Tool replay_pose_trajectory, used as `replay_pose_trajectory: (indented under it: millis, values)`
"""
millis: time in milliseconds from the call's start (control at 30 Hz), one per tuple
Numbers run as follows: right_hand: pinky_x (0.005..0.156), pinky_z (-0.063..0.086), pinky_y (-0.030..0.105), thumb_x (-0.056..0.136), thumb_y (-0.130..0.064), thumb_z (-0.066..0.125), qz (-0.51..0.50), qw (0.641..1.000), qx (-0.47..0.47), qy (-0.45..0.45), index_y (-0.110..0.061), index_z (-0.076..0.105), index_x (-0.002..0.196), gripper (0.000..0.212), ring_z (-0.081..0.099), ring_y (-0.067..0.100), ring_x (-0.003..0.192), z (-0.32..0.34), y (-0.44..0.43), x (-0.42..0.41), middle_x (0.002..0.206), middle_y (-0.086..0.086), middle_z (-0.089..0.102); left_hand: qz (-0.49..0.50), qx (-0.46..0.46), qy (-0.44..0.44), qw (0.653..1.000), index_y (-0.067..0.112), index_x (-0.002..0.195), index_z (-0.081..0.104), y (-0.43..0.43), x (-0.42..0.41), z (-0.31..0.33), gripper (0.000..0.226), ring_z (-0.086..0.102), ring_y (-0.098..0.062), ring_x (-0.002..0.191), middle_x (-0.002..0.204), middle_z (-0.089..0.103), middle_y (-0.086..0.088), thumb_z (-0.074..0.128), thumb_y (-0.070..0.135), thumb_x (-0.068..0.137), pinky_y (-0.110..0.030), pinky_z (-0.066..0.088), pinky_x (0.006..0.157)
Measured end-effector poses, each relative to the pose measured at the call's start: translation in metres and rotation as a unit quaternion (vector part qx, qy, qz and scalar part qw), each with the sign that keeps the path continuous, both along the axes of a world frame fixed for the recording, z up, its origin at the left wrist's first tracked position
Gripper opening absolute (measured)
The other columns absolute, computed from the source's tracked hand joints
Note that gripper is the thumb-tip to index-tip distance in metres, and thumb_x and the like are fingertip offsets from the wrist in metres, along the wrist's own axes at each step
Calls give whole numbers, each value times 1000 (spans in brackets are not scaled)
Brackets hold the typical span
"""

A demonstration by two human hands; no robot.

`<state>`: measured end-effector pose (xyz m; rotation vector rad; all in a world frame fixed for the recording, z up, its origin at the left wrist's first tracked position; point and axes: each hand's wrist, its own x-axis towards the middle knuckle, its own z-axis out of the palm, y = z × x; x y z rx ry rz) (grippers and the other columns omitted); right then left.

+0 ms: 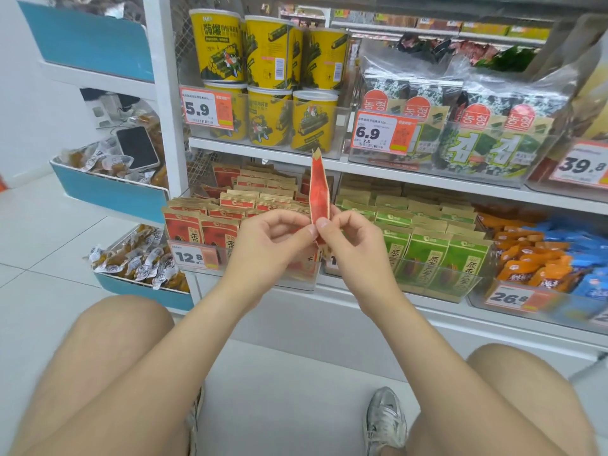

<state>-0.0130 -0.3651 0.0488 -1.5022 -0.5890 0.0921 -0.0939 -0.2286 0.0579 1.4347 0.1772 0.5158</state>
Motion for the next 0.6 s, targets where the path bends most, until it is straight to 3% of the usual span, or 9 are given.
replay_pose_trajectory:
  millis: [67, 133, 233, 300, 367, 433, 533, 600]
  values:
    - [114, 47, 40, 98, -34, 75, 18, 1000, -12, -4, -10, 64, 84, 30, 45, -2, 149, -5, -2, 1, 136, -7, 73, -19, -22, -2, 1000, 8, 124, 73, -1, 0, 0, 26, 80, -27, 105, 111, 82, -10, 73, 3, 99, -42, 66, 92]
    - [116, 45, 39, 102, -34, 72, 13, 1000, -22, -13, -7, 67, 87, 31, 40, -4, 151, -12, -3, 3, 136, -8, 72, -37, -29, -3, 999, 11, 131, 71, -1, 2, -2, 31, 79, -25, 107, 115, 82, -7, 69, 1, 102, -34, 65, 87]
    - [113, 49, 59, 103, -48, 64, 1, 998, -48, -38, -19, 71, 86, 35, 43, 1, 152, -19, -4, 6, 132, -16, 73, -55, -8, 0, 998, 13, 136, 69, 0, 5, -7, 34, 79, -25, 109, 118, 81, -5, 65, 1, 105, -33, 66, 85]
    - [105, 52, 65, 104, -50, 60, 3, 997, -54, -51, -26, 70, 85, 32, 55, 11, 142, -23, -5, 9, 125, -19, 75, -66, 18, 7, 998, 15, 139, 68, 3, 6, -9, 38, 78, -26, 111, 121, 80, -3, 66, 1, 104, -38, 66, 90]
    - [91, 59, 59, 105, -44, 58, 3, 997, -54, -62, -26, 66, 84, 29, 67, 18, 118, -24, -5, 11, 118, -13, 76, -83, 32, 11, 996, 14, 142, 67, 6, 7, -9, 44, 78, -27, 113, 126, 79, -2, 68, -3, 101, -44, 64, 97]
    - [83, 59, 57, 105, -36, 57, 5, 996, -52, -67, -18, 62, 84, 29, 70, 21, 110, -24, -4, 14, 120, -9, 75, -98, 41, 16, 994, 14, 144, 66, 8, 7, -9, 51, 77, -28, 115, 132, 77, -3, 69, -9, 98, -51, 61, 102]
    - [106, 52, 50, 110, -23, 57, 8, 996, -65, -62, -7, 60, 85, 30, 65, 3, 122, -22, -3, 15, 130, -8, 74, -102, 44, 16, 994, 12, 144, 65, 11, 8, -14, 55, 76, -29, 116, 134, 75, -4, 69, -14, 96, -52, 61, 102]
    - [106, 52, 49, 112, -16, 55, 30, 997, -58, -30, -5, 59, 84, 30, 65, -1, 121, -22, -3, 15, 131, -5, 74, -87, 51, 16, 995, 13, 143, 65, 14, 7, -18, 56, 77, -26, 115, 133, 76, -4, 72, -14, 94, -45, 63, 99]
